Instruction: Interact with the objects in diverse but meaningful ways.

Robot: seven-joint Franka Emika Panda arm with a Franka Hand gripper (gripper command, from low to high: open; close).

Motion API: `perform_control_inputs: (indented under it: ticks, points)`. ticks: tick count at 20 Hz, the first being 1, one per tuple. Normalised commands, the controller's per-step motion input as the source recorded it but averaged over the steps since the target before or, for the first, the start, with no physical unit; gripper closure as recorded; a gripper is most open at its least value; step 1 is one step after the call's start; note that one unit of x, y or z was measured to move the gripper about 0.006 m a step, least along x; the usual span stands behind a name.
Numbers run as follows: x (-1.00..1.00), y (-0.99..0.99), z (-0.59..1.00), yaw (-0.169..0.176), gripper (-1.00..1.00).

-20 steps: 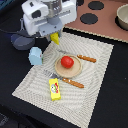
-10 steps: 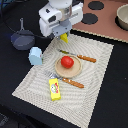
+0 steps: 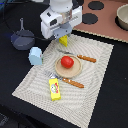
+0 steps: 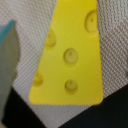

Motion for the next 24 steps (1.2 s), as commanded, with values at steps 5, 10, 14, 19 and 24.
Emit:
perform_control_inputs:
  ticks: [5,10,14,19,24]
  points:
    - [0.33,-0.10,0.92,-0.008,-1.00]
    - [0.84,-0.32,0.49,-0.016,-1.00]
    - [0.75,-0.62,0.07,-0.021,-1.00]
    - [0.51,-0.62,-0.25,0.044,-1.00]
    - [0.33,-0.27,0.01,0.128,-1.00]
